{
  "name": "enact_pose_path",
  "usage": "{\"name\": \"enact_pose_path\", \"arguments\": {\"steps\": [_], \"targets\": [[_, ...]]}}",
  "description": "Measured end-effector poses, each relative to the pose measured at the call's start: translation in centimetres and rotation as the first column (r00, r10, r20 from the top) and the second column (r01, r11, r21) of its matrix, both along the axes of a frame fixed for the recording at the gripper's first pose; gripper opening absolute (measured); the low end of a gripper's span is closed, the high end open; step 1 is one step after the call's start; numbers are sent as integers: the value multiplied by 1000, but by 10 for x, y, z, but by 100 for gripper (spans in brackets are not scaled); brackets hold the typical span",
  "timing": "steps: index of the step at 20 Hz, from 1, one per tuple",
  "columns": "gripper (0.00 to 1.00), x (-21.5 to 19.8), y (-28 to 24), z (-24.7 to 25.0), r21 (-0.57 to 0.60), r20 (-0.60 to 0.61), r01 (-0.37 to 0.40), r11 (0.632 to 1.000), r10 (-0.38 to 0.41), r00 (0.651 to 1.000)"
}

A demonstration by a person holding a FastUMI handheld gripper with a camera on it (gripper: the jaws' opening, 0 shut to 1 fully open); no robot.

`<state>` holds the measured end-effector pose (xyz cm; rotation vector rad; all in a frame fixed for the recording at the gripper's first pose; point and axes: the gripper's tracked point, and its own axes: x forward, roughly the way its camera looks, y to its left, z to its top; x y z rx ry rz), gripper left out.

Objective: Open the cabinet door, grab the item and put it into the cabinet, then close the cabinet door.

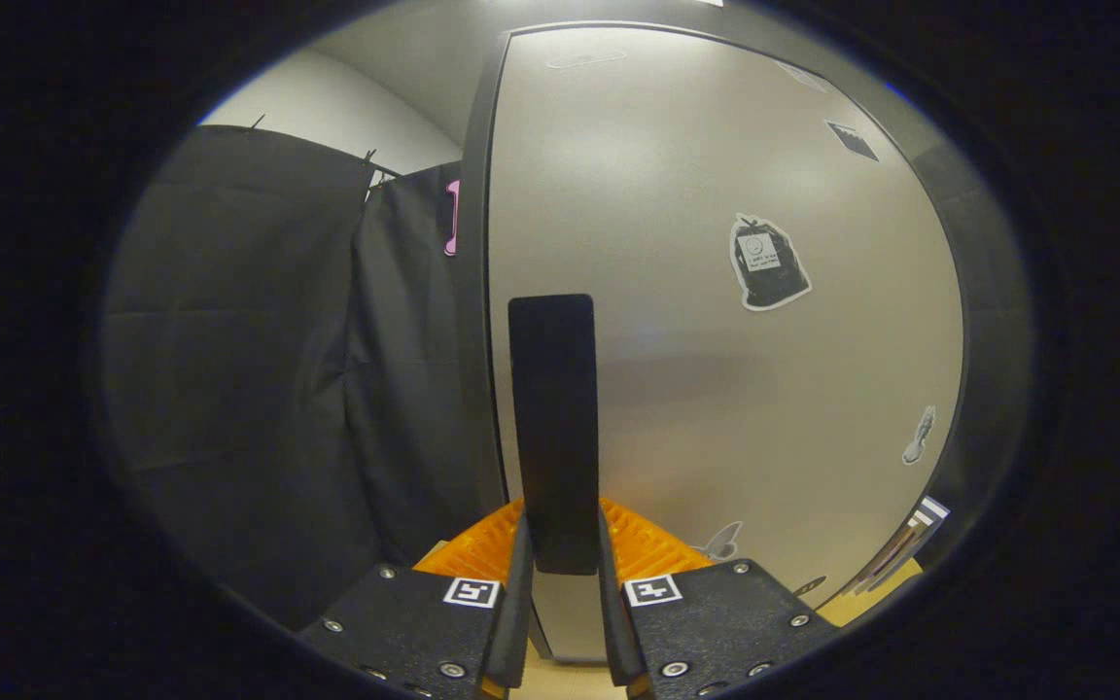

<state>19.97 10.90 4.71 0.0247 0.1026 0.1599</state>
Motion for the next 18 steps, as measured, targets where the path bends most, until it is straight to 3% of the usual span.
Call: {"name": "enact_pose_path", "arguments": {"steps": [7,18], "targets": [[30,-13,-2,0,24,-38,-40,999,41,998],[30,-61,-10,5,25,-27,-207,978,208,978]]}}
